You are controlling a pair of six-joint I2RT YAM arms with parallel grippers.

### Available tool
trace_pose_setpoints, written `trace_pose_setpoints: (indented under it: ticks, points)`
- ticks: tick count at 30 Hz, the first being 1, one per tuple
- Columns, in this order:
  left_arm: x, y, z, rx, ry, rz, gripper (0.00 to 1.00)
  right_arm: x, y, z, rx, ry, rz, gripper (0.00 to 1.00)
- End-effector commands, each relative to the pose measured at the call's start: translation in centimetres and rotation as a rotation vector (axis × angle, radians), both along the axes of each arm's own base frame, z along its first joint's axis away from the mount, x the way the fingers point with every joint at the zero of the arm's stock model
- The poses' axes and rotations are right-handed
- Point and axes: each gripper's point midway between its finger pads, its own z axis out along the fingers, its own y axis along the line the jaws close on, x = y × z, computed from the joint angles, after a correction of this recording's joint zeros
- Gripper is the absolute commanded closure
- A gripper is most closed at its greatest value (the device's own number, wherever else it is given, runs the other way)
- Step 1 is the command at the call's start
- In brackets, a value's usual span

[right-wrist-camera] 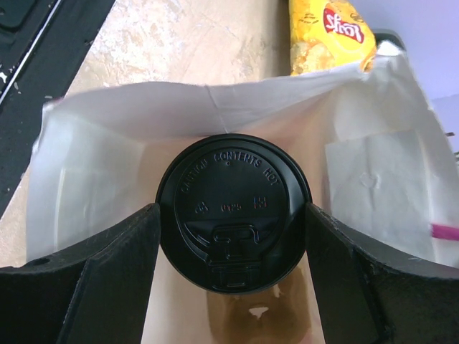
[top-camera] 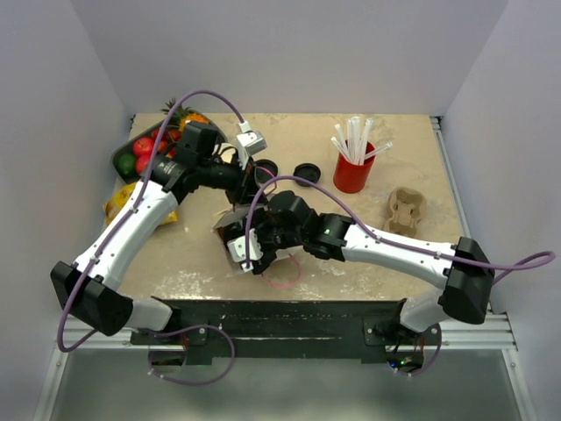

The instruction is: Pack the takeout coffee

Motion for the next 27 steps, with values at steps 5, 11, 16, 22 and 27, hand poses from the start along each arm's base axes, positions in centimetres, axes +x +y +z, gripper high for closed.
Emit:
trace_pose_setpoints:
  ticks: [5,11,16,22,27]
  points:
    - [-1.4,-0.2,-0.3,-0.031,0.077,-0.059,1.0,1.9,1.6,0.6,0.033,-0.064,-0.024,1.0]
    - [-1.7,-0.1,-0.8,-0.033,0.091,-0.088,1.0,2.9,1.8,-0.1,0.027,-0.072,-0.034,1.0]
    - [-2.6,0.2,-1.3,-0.043,0.118,-0.159,1.0,4.3,2.4,-0.4,0.051,-0.104,-0.079,1.0]
    - [-2.5,0.4,-1.5,-0.033,0.107,-0.195,1.0,5.7,2.5,-1.8,0.028,-0.118,-0.104,1.0]
    - [-2.3,0.6,-1.5,-0.024,0.095,-0.21,1.0,6.5,2.4,-2.9,0.0,-0.128,-0.115,1.0]
